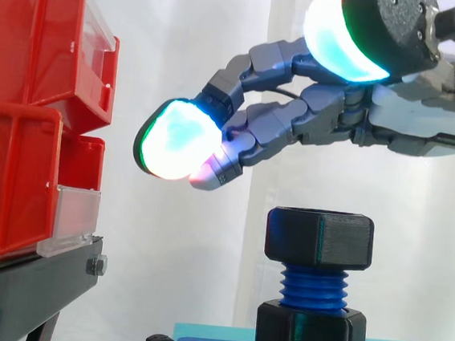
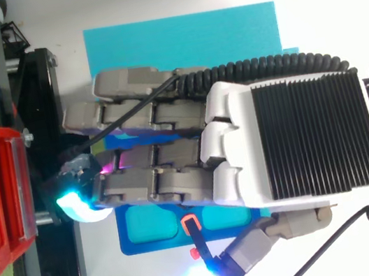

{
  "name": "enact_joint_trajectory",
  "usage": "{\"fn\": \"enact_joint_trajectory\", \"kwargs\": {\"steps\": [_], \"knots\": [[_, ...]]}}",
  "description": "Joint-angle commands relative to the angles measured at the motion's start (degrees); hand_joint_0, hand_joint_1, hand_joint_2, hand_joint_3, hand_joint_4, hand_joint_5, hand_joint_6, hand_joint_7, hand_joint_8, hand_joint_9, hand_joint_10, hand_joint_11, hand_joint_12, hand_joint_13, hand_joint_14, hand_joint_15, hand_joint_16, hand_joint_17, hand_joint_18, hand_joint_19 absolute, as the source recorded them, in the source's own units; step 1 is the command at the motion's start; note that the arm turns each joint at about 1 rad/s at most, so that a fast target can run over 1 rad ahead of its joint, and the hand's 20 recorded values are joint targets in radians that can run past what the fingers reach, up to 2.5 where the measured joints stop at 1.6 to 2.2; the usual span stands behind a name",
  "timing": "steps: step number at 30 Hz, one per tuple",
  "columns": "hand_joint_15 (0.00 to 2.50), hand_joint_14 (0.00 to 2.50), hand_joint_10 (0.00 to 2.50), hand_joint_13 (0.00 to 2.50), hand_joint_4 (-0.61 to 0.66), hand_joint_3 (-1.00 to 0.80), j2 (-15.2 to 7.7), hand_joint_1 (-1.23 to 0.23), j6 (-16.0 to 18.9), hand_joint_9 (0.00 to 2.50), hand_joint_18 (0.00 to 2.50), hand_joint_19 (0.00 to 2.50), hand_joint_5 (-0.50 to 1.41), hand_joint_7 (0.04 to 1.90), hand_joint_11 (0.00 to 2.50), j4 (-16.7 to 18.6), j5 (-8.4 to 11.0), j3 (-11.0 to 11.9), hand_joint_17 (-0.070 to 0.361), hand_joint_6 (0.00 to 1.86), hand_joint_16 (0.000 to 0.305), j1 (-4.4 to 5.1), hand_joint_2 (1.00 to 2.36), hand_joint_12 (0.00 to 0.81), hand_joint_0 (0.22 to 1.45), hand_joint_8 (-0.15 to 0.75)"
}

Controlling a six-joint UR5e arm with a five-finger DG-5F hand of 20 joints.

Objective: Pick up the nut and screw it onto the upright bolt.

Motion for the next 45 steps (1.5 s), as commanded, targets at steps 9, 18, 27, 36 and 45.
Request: {"fn": "enact_joint_trajectory", "kwargs": {"steps": [9, 18, 27, 36, 45], "knots": [[0.00, 0.00, 0.00, 0.21, 0.15, -0.50, -0.1, -0.07, 0.2, 0.46, 0.12, 0.01, -0.15, 0.72, 0.00, -0.1, -0.02, -1.0, 0.121, 0.50, 0.054, 0.07, 1.00, 0.377, 0.44, 0.257], [0.00, 0.00, 0.00, 0.21, 0.15, -0.50, -0.1, -0.07, 0.2, 0.46, 0.12, 0.00, -0.15, 0.75, 0.00, -1.4, -0.28, -1.2, 0.121, 0.50, 0.054, -0.02, 1.00, 0.376, 0.44, 0.258], [0.00, 0.00, 0.00, 0.21, 0.16, -0.50, -0.1, -0.09, 0.4, 0.46, 0.12, 0.00, -0.15, 0.76, 0.00, -1.3, -2.04, -2.3, 0.119, 0.50, 0.053, -0.20, 1.00, 0.374, 0.45, 0.260], [0.00, 0.00, 0.00, 0.22, 0.16, -0.50, -0.1, -0.10, 0.4, 0.46, 0.13, 0.01, -0.15, 0.77, 0.00, -1.4, -3.36, -2.3, 0.118, 0.50, 0.052, -0.72, 1.00, 0.370, 0.45, 0.262], [0.00, 0.00, 0.00, 0.24, 0.16, -0.50, -0.1, -0.11, 0.4, 0.47, 0.15, 0.00, -0.15, 0.78, 0.00, -1.4, -3.44, -2.3, 0.114, 0.50, 0.051, -0.99, 1.00, 0.369, 0.45, 0.268]]}}
